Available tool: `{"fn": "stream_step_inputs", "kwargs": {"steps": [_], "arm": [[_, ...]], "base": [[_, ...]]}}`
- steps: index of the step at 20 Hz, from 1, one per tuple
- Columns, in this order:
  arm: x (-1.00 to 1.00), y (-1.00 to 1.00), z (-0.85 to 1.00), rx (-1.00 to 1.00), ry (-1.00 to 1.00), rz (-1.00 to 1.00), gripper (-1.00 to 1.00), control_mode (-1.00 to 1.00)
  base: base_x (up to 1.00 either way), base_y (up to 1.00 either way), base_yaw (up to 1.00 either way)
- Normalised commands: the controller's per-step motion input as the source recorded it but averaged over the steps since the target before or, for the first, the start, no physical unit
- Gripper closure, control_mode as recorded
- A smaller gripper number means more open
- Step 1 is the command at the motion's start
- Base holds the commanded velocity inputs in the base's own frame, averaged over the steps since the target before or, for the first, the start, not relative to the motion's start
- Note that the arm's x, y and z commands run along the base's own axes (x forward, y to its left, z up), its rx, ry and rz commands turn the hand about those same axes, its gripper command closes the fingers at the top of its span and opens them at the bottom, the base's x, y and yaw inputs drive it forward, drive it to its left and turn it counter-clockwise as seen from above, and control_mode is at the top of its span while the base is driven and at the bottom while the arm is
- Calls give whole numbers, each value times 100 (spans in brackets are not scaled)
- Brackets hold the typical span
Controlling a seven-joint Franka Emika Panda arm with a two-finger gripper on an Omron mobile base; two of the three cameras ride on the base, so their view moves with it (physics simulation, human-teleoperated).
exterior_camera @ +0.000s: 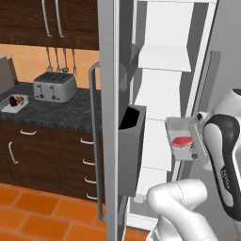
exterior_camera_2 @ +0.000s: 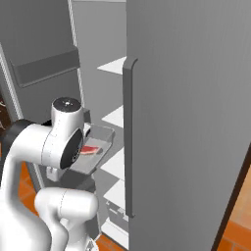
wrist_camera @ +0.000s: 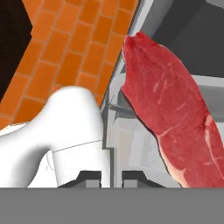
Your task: Take the meat container that has the steak and place it on the second highest rack of the freezer. Then take the vegetable container that has the eggplant and bell pepper and place it on the highest rack of the freezer.
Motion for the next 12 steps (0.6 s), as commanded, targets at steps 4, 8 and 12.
{"fn": "stream_step_inputs", "kwargs": {"steps": [4, 8, 12], "arm": [[2, 0, 32, -16, -25, 10, 100, -100], [22, -18, 0, -15, -16, -3, 100, -100], [89, -2, 3, -11, 0, -18, 100, -100]], "base": [[0, 0, 0], [0, 0, 0], [0, 0, 0]]}}
